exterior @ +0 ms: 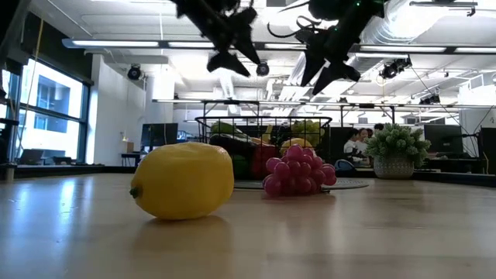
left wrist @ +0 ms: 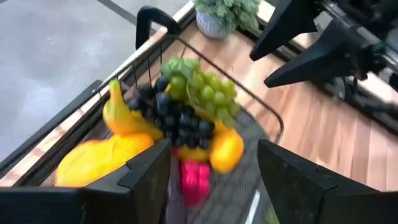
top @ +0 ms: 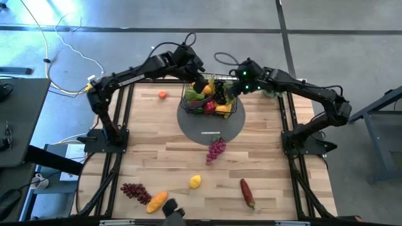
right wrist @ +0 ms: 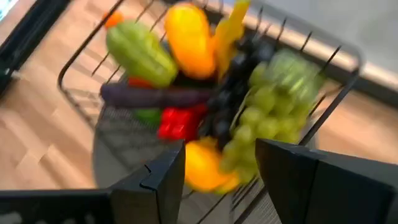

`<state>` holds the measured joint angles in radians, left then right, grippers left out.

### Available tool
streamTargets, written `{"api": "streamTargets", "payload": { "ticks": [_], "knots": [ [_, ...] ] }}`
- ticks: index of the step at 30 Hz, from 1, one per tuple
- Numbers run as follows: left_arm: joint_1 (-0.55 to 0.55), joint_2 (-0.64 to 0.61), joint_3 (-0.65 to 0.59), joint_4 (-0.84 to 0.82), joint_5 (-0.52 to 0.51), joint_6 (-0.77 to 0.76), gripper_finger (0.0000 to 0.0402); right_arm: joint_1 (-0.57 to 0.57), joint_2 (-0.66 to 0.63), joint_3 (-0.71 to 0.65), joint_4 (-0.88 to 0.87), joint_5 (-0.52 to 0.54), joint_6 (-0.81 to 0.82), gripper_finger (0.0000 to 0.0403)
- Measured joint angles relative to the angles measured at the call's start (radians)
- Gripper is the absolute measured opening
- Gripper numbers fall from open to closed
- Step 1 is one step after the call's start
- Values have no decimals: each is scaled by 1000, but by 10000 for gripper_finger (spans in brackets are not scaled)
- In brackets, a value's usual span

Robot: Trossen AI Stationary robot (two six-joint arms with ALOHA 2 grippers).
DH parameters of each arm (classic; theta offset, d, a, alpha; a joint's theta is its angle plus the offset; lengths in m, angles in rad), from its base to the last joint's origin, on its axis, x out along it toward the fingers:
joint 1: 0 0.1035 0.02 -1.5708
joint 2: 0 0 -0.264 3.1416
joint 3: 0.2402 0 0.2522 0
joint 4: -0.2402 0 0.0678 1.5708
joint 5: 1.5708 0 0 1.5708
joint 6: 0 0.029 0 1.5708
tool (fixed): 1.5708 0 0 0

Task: Build produce basket
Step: Put the red chilli pepper into the wire basket

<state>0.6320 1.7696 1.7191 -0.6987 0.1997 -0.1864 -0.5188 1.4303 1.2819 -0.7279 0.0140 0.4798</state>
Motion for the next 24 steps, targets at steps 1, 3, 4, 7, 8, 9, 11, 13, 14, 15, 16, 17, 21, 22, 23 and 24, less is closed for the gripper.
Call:
{"api": "streamTargets", "payload": {
  "ticks": [1, 3, 4, 7, 8, 9, 11, 13, 14, 15, 16, 17, 21, 22, 23, 24],
  "knots": [
    [-2, -21, 0, -33, -3, 16, 227, 19, 0, 0, -15, -2, 17, 177],
    [-8, -61, 0, -78, -6, 43, 227, 58, 0, 0, -43, -6, 57, 177],
    [-13, -81, 0, -93, -7, 50, 227, 77, 0, 0, -55, -6, 83, 177],
    [-18, -138, 0, -149, -21, 76, 227, 138, 0, 0, -78, -6, 162, 177],
    [-21, -154, 0, -172, -38, 85, 227, 158, 0, 0, -79, -6, 189, 177],
    [-24, -172, -2, -198, -58, 92, 227, 179, 0, 0, -79, -6, 218, 177],
    [-33, -212, -30, -230, -103, 93, 227, 218, 0, 0, -79, -6, 274, 177],
    [-40, -259, -85, -241, -137, 92, 227, 256, 0, 0, -80, -5, 330, 177],
    [-41, -284, -118, -242, -144, 84, 227, 275, 0, 0, -81, -5, 357, 177],
    [-45, -310, -148, -241, -147, 69, 227, 293, 0, 0, -81, -5, 383, 177],
    [-48, -335, -180, -241, -148, 57, 227, 312, 0, 0, -83, -4, 408, 177],
    [-53, -360, -210, -239, -151, 42, 227, 332, 0, 0, -86, -4, 434, 177],
    [-75, -446, -311, -228, -164, 6, 227, 413, 0, 0, -111, -4, 517, 177],
    [-81, -464, -330, -224, -165, 6, 227, 432, 0, 0, -121, -4, 541, 177],
    [-88, -481, -349, -223, -168, 2, 227, 453, 0, 0, -136, -4, 567, 177],
    [-95, -493, -364, -225, -174, -3, 227, 473, 2, 0, -148, -4, 593, 177]
  ]
}}
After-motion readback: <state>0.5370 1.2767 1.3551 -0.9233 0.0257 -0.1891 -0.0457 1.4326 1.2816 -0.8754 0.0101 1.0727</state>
